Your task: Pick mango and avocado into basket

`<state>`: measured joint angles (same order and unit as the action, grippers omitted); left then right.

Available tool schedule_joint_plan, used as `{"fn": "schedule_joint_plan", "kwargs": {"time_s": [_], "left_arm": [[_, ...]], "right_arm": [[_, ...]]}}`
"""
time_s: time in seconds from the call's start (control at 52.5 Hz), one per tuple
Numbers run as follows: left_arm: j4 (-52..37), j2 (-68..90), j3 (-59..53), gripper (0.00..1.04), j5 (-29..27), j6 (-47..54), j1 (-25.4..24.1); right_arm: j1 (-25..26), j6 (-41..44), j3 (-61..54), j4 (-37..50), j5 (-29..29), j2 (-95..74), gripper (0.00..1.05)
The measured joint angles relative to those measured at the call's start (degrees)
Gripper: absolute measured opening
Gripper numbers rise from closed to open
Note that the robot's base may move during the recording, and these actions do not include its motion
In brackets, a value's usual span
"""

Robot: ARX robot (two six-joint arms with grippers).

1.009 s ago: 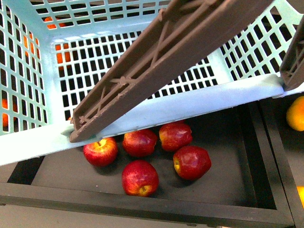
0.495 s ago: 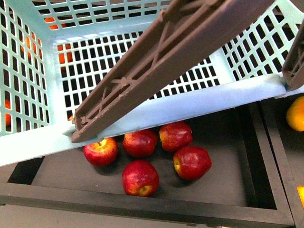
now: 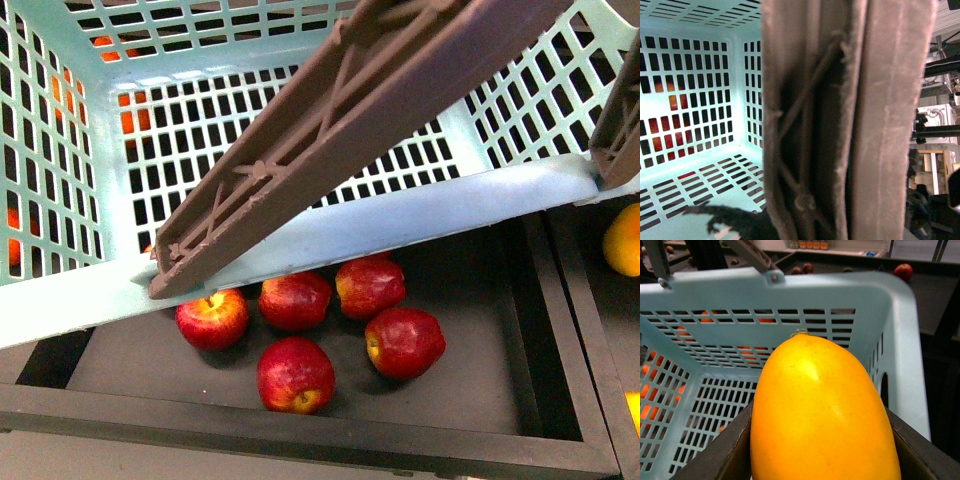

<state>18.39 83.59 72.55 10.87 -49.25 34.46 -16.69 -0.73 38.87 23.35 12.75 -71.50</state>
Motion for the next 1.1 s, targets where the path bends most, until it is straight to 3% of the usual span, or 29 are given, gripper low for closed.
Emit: {"fn": "schedule_joint_plan", "kwargs": {"time_s": [0.095, 0.324, 0.533, 0.628, 0.685, 0.78, 1.104], "left_arm": [[0.0, 0.0, 0.0, 0.14, 0.0, 0.0, 0.0], [0.0, 0.0, 0.0, 0.14, 0.3, 0.1, 0.0], [0.2, 0.2, 0.0, 0.14, -0.8, 0.4, -0.2], [0.2, 0.2, 0.0, 0.14, 0.0, 0.3, 0.0], [0.2, 0.2, 0.0, 0.14, 0.3, 0.2, 0.0], [0.2, 0.2, 0.0, 0.14, 0.2, 0.0, -0.1], [0.2, 0.2, 0.0, 0.14, 0.0, 0.1, -0.1]], "right_arm": [[-0.8, -1.3, 0.0, 0.0, -0.8, -2.1, 0.58], [0.5, -4.8, 0.0, -0.6, -2.7, -2.2, 0.97], [7.9, -8.0, 0.0, -3.6, -3.5, 3.2, 0.96], [6.8, -3.5, -5.2, 8.1, -17.0, 4.1, 0.81], [7.3, -1.9, -9.4, 12.5, -20.9, 5.6, 0.71], [8.6, -0.7, -14.8, 14.7, -20.6, 9.0, 0.53], [11.2, 0.3, -24.3, 16.0, -17.9, 16.8, 0.1]]}}
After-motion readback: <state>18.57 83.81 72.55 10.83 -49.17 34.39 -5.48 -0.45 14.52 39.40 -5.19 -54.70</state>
